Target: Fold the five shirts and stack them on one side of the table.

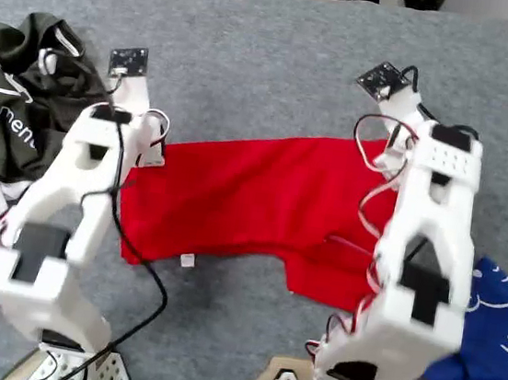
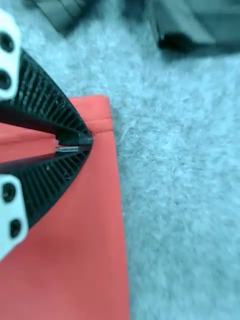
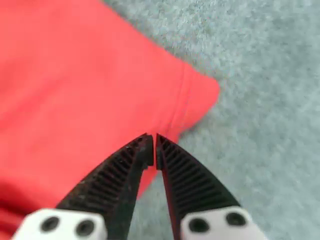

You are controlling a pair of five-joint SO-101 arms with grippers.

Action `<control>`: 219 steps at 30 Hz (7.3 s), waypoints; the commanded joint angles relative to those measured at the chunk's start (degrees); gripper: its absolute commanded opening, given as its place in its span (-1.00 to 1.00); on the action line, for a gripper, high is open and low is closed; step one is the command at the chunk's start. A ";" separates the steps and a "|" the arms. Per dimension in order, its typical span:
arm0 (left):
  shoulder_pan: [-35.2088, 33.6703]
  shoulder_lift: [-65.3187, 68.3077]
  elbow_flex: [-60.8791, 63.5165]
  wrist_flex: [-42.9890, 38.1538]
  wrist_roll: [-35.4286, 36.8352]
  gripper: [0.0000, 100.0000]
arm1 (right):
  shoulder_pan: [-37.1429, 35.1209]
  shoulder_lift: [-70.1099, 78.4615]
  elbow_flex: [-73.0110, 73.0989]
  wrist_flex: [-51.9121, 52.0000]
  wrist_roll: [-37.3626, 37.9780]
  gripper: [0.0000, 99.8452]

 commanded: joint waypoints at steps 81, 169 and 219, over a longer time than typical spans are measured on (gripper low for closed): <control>-4.48 -30.90 16.00 18.99 -11.69 -0.96 | -10.95 -40.57 45.49 8.88 5.98 -0.99; -5.45 -31.43 16.09 23.03 -14.15 -0.96 | -15.87 -57.80 51.56 11.78 5.01 -0.70; -5.45 -31.43 17.67 23.47 -14.07 -0.96 | -22.64 -56.92 62.11 3.78 -2.11 -0.59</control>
